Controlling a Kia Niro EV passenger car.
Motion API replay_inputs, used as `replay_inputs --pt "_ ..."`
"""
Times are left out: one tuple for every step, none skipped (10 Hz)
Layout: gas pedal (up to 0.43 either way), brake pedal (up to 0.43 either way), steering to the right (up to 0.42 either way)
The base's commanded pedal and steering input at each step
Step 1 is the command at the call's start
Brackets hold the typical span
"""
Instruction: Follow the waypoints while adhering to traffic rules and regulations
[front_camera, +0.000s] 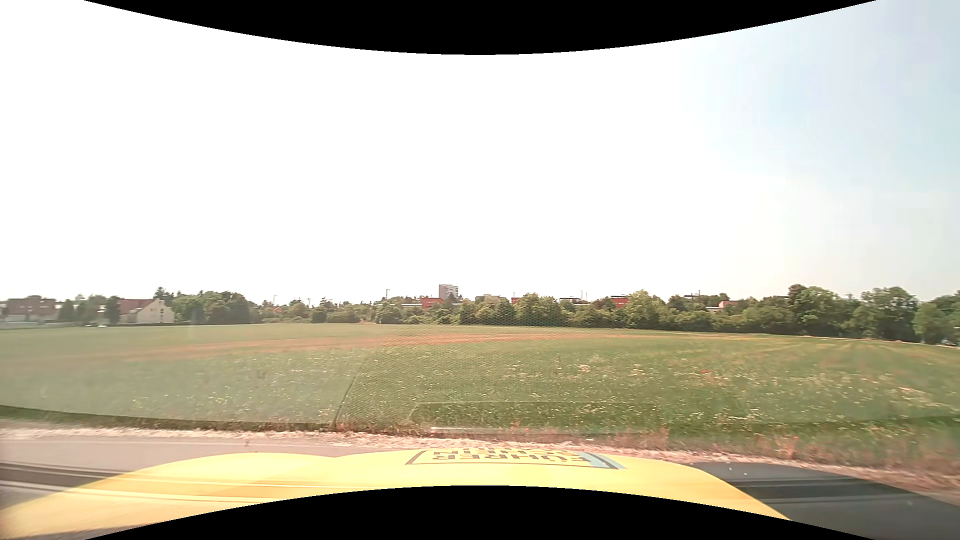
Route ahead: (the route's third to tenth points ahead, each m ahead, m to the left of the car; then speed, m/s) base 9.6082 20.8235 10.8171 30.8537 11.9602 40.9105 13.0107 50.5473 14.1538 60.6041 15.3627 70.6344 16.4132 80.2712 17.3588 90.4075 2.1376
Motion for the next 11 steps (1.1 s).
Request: replay_inputs --pt "0.177 0.0 -0.894" --pt "0.118 0.0 -0.895" --pt "0.11 0.0 -0.895" --pt "0.11 0.0 -0.895" --pt "0.11 0.0 -0.894" --pt "0.11 0.0 -0.892" --pt "0.11 0.0 -0.891" --pt "0.11 0.0 -0.89" --pt "0.11 0.0 -0.885" --pt "0.11 0.0 -0.883" --pt "0.11 0.0 -0.883"
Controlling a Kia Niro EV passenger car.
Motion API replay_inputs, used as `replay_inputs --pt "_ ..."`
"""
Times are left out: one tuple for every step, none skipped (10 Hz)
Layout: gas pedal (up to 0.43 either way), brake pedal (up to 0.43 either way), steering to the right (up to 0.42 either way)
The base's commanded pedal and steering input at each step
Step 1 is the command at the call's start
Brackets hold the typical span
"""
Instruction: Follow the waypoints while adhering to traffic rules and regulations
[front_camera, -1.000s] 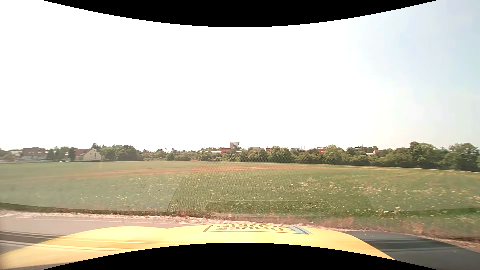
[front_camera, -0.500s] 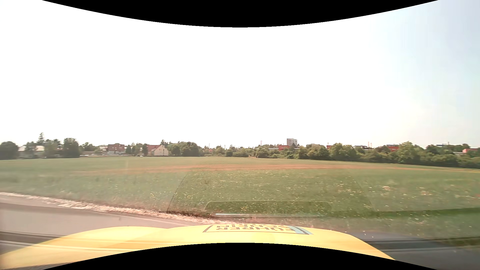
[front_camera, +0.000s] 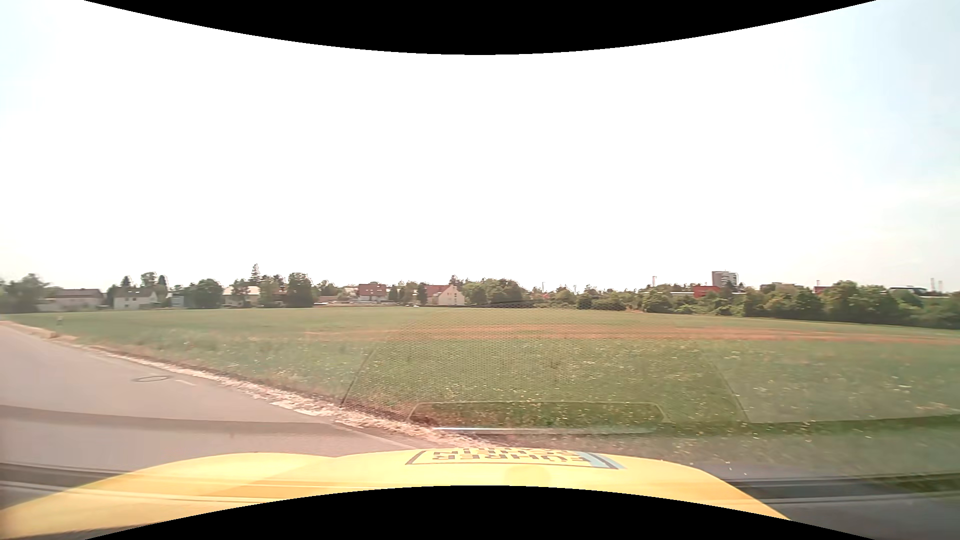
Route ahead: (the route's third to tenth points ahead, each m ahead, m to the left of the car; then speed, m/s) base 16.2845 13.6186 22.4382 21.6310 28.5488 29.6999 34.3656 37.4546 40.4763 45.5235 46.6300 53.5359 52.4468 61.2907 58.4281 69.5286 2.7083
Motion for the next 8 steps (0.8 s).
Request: replay_inputs --pt "0.11 0.0 -0.88" --pt "0.118 0.0 -0.87" --pt "0.13 0.0 -0.858" --pt "0.157 0.0 -0.836" --pt "0.189 0.0 -0.798" --pt "0.209 0.0 -0.765" --pt "0.26 0.0 -0.716" --pt "0.26 0.0 -0.668"
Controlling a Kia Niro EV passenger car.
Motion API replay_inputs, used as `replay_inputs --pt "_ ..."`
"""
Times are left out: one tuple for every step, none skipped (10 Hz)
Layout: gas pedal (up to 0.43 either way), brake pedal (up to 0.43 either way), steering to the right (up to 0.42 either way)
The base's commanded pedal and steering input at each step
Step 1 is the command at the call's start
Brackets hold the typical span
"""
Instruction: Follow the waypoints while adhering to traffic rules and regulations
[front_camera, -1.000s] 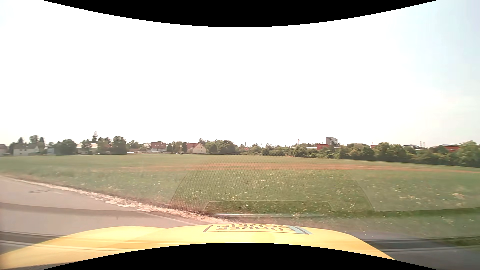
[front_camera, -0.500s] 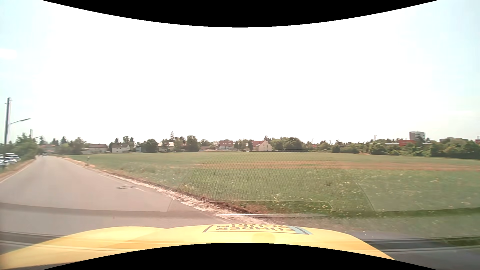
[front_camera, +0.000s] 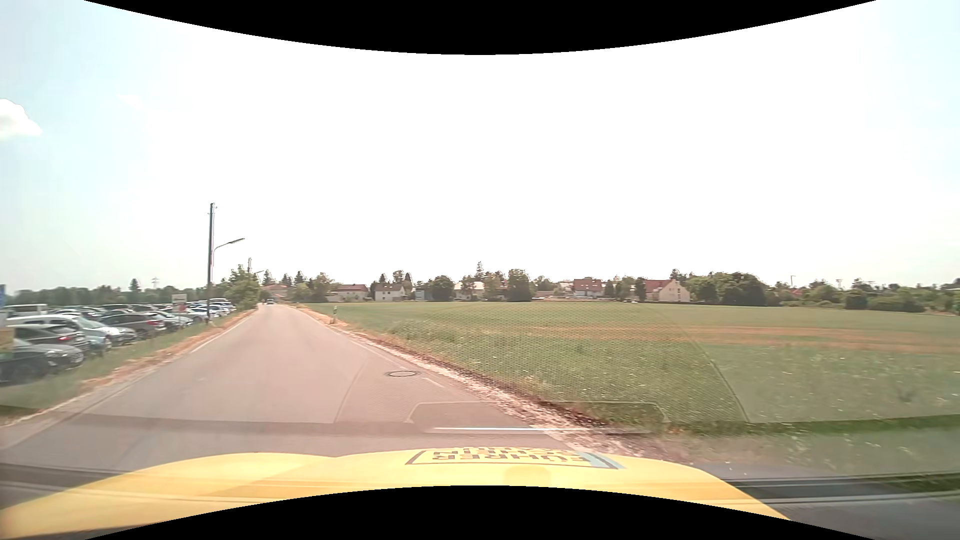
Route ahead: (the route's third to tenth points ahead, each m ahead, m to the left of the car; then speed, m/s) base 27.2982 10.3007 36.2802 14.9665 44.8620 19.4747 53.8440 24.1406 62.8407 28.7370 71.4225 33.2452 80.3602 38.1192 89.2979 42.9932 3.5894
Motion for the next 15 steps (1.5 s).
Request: replay_inputs --pt "0.26 0.0 -0.617" --pt "0.268 0.0 -0.547" --pt "0.268 0.0 -0.469" --pt "0.268 0.0 -0.401" --pt "0.268 0.0 -0.334" --pt "0.268 0.0 -0.258" --pt "0.268 0.0 -0.19" --pt "0.268 0.0 -0.148" --pt "0.268 0.0 -0.103" --pt "0.268 0.0 -0.07" --pt "0.268 0.0 -0.046" --pt "0.268 0.0 -0.021" --pt "0.268 0.0 -0.01" --pt "0.26 0.0 -0.012" --pt "0.26 0.0 -0.021"
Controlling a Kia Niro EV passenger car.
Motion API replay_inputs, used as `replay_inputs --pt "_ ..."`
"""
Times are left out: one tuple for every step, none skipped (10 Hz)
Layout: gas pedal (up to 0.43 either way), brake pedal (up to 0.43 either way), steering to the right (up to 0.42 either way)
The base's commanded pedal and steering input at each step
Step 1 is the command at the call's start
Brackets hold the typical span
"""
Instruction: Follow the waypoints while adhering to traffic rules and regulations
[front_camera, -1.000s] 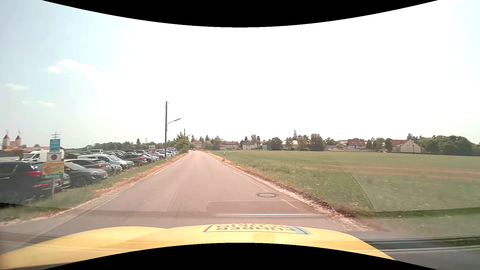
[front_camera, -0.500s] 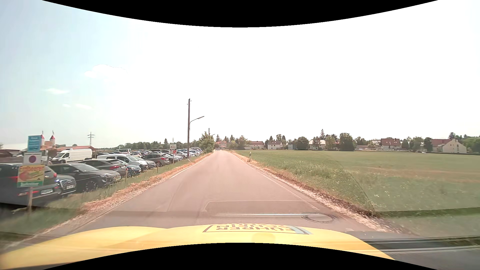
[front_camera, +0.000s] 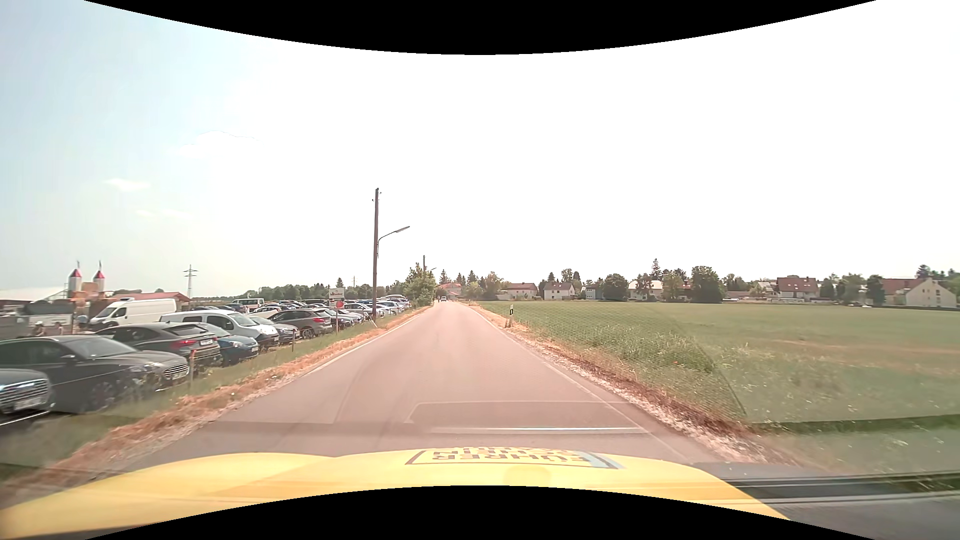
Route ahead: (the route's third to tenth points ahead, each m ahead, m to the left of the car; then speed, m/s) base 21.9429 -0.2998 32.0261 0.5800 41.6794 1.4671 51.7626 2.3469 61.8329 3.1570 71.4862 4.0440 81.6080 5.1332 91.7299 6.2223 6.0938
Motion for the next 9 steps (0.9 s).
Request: replay_inputs --pt "0.24 0.0 -0.032" --pt "0.228 0.0 -0.034" --pt "0.22 0.0 -0.033" --pt "0.22 0.0 -0.033" --pt "0.22 0.0 -0.033" --pt "0.22 0.0 -0.033" --pt "0.22 0.0 -0.033" --pt "0.22 0.0 -0.033" --pt "0.22 0.0 -0.033"
